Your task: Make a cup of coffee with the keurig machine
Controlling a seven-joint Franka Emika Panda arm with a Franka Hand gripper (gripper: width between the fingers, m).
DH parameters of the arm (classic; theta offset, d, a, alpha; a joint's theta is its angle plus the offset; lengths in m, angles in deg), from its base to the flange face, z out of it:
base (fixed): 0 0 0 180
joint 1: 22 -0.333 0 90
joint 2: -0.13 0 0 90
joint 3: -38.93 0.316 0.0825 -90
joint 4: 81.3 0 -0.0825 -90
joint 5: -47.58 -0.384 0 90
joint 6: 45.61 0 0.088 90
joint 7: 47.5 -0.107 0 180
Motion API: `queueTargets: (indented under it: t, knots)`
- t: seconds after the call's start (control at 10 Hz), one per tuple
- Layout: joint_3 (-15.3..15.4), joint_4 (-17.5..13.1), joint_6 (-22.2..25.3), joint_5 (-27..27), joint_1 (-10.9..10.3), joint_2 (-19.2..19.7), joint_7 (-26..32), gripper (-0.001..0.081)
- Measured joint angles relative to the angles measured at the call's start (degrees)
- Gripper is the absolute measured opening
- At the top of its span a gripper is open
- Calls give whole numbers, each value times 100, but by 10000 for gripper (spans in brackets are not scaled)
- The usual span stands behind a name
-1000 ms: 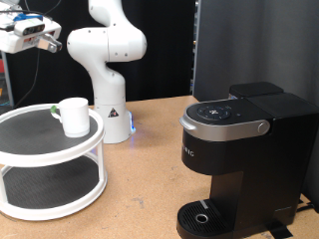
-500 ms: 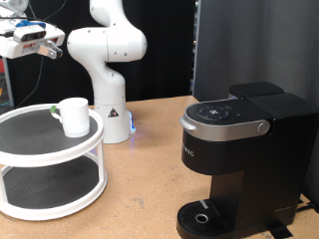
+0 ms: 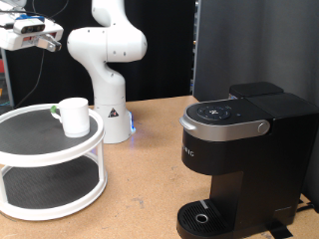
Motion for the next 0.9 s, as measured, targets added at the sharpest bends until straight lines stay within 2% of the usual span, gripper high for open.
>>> queueTargets:
  t: [0.5, 0.9]
  knots:
    - [-45, 48, 125, 84, 63, -34, 14, 2]
    - [-302, 246, -44, 206, 62, 86, 572, 2]
